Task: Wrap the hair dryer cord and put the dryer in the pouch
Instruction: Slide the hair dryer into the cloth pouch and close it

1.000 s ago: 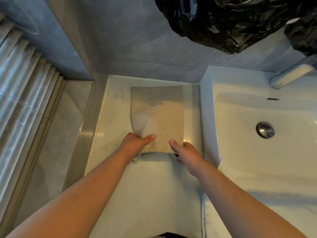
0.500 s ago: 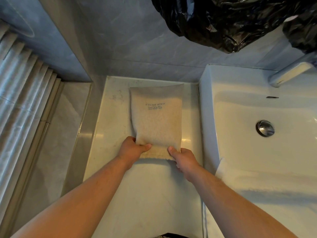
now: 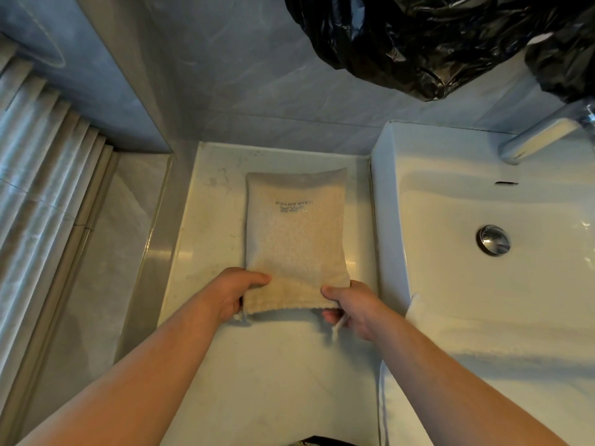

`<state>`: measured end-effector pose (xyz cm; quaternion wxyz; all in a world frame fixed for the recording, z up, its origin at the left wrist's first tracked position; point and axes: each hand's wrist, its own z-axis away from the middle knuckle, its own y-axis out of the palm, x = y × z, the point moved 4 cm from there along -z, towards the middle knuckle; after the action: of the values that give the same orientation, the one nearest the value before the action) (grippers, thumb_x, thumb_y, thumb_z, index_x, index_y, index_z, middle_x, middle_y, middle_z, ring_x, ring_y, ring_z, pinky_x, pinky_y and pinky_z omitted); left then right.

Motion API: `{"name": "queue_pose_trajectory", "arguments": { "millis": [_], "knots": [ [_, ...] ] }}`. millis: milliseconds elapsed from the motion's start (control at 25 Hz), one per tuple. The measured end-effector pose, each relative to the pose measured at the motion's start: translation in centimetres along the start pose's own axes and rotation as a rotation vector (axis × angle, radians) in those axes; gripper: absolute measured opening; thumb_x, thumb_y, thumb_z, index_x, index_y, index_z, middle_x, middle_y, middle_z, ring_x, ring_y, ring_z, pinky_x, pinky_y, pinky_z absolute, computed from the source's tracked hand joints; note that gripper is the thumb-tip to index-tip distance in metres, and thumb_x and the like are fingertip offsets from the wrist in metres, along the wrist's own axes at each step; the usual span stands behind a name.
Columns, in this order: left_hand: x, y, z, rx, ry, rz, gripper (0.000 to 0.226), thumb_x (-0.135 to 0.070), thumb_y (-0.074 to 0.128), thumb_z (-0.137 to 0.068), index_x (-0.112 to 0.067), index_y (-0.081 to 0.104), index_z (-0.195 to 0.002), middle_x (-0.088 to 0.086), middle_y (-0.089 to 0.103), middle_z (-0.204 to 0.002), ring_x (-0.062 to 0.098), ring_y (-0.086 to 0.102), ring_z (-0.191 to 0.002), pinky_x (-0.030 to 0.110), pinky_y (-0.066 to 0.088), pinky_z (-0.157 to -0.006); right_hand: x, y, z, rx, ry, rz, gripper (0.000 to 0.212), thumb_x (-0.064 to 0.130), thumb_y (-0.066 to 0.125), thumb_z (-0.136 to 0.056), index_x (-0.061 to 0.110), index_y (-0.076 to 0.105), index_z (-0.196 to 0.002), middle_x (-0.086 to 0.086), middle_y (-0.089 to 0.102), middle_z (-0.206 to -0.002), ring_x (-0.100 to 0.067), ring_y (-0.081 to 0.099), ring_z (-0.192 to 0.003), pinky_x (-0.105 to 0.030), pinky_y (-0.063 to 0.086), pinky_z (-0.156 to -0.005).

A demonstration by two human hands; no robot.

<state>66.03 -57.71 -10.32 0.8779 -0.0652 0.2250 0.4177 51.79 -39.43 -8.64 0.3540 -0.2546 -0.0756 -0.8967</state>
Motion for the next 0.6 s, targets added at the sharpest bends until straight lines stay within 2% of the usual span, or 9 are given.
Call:
{"name": "queue_pose_trajectory", "arguments": {
  "millis": [80,120,200,280,360,440,600],
  "knots": [
    [-0.3,0.0,0.1,0.038,-0.007,0.085,0.028,-0.020,0.073,-0.086,-0.001,0.069,-0.106,0.013,0.076,-0.094,0.027,0.071,-0.090,0.038,0.057,-0.081,0.8,-0.7,-0.1,-0.030,-0.095,0.231,0.034,0.026,0.076,-0.080,0.011,0.063,-0.108,-0.010,0.072,-0.096,-0.022,0.069,-0.081,-0.036,0.058,-0.068],
    [-0.6,0.1,0.1,0.051,0.010,0.097,0.029,-0.024,0.074,-0.085,-0.002,0.070,-0.104,0.013,0.077,-0.094,0.027,0.072,-0.091,0.038,0.057,-0.081,1.4,-0.9,-0.1,-0.056,-0.152,0.261,0.041,0.034,0.078,-0.077,0.015,0.061,-0.109,-0.005,0.071,-0.099,-0.020,0.067,-0.085,-0.034,0.055,-0.065],
    [-1.0,0.5,0.1,0.060,0.049,0.070,0.034,-0.025,0.077,-0.083,0.001,0.069,-0.104,0.013,0.077,-0.093,0.028,0.073,-0.090,0.038,0.058,-0.078,2.3,-0.6,-0.1,-0.075,-0.181,0.189,0.043,0.042,0.075,-0.078,0.019,0.057,-0.109,0.000,0.069,-0.098,-0.017,0.063,-0.080,-0.028,0.047,-0.058],
    [-1.3,1.0,0.2,0.079,0.076,0.055,0.042,-0.024,0.078,-0.081,0.004,0.066,-0.110,0.016,0.076,-0.098,0.029,0.073,-0.091,0.038,0.060,-0.075,2.4,0.6,-0.2,-0.013,-0.098,0.044,0.041,0.039,0.074,-0.080,0.014,0.059,-0.109,-0.003,0.071,-0.095,-0.019,0.065,-0.078,-0.029,0.050,-0.061],
    [-1.4,1.3,0.2,0.067,0.109,0.028,0.044,-0.023,0.078,-0.082,0.004,0.064,-0.113,0.017,0.075,-0.101,0.028,0.074,-0.089,0.034,0.061,-0.069,2.0,1.7,-0.4,0.035,-0.052,-0.077,0.045,0.035,0.076,-0.080,0.007,0.061,-0.113,-0.008,0.074,-0.099,-0.024,0.071,-0.088,-0.037,0.058,-0.077],
    [-1.4,1.1,-0.1,0.007,0.176,-0.038,0.042,-0.024,0.080,-0.080,0.001,0.066,-0.111,0.014,0.075,-0.099,0.024,0.074,-0.086,0.029,0.060,-0.067,1.4,1.9,-0.9,-0.008,-0.072,-0.108,0.042,0.032,0.074,-0.082,0.005,0.063,-0.112,-0.010,0.074,-0.101,-0.027,0.071,-0.091,-0.043,0.057,-0.086],
    [-1.4,0.8,-0.1,-0.058,0.221,-0.087,0.035,-0.026,0.083,-0.077,-0.004,0.069,-0.101,0.010,0.076,-0.092,0.021,0.074,-0.080,0.029,0.059,-0.069,1.4,2.1,-0.7,-0.084,-0.139,-0.126,0.031,0.032,0.071,-0.085,0.007,0.065,-0.102,-0.014,0.073,-0.098,-0.035,0.071,-0.087,-0.052,0.060,-0.075]
  ]
}}
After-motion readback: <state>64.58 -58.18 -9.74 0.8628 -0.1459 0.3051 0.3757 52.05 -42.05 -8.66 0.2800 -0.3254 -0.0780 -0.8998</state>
